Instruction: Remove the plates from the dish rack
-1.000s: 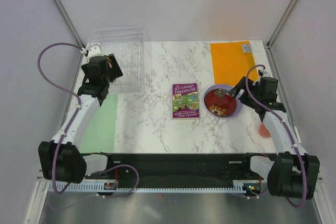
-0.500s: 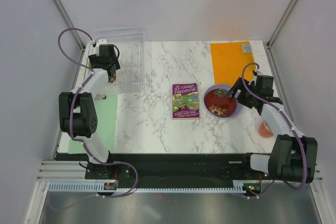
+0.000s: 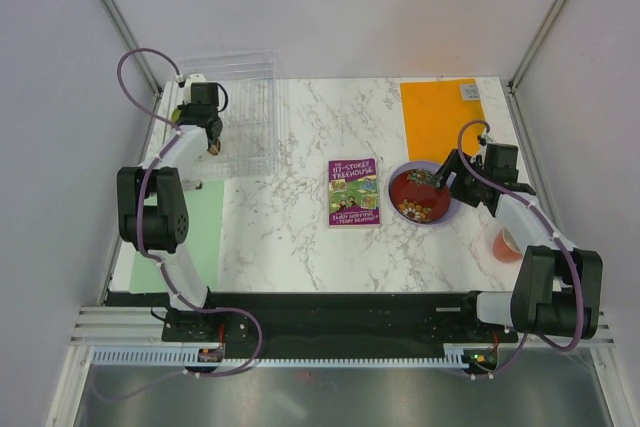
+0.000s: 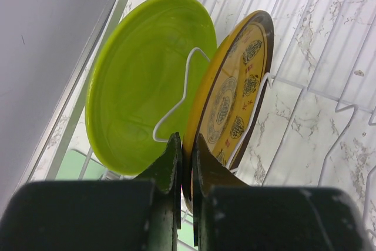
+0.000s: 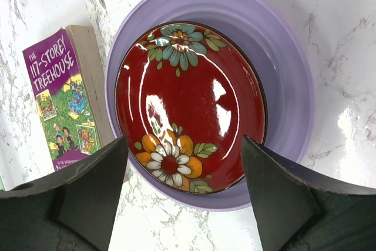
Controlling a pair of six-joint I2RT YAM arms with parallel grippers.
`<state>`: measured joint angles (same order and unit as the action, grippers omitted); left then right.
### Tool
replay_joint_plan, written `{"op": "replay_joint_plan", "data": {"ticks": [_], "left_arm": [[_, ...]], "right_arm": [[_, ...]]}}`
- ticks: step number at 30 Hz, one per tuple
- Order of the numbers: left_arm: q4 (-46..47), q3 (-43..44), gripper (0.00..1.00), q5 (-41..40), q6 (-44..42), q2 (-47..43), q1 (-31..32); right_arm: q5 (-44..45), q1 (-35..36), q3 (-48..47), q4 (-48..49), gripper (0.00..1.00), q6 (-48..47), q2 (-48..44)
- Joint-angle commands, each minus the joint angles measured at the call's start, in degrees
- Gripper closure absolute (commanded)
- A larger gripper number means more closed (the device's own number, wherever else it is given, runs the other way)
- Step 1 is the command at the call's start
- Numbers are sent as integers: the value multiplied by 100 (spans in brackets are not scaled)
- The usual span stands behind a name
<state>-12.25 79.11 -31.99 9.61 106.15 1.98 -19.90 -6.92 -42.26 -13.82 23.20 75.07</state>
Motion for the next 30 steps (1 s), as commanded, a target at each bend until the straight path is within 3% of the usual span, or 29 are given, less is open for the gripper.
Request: {"op": "replay_joint_plan", "data": {"ticks": [1,10,19,23,30], "left_arm": [[118,236,98,-343,138,-217,-13],[135,456,98,-861,-397,-1034,92],[-39,412,98,-1048,-856,-2088,479],[-690,1,98,540,206,-2896,628],[-481,-1441,98,3509,1824,-4057,778]], "right_arm": [[-102,-11,-177,126,16,-105,-115],[-128,-11,-195,-111,18,-202,-238],[-101,-11,-335,-358,18,-211,-1124],[-698,-3,-406,-253,17,-185,-1442],[-1420,489,-222,783,15,623,-1723]]}}
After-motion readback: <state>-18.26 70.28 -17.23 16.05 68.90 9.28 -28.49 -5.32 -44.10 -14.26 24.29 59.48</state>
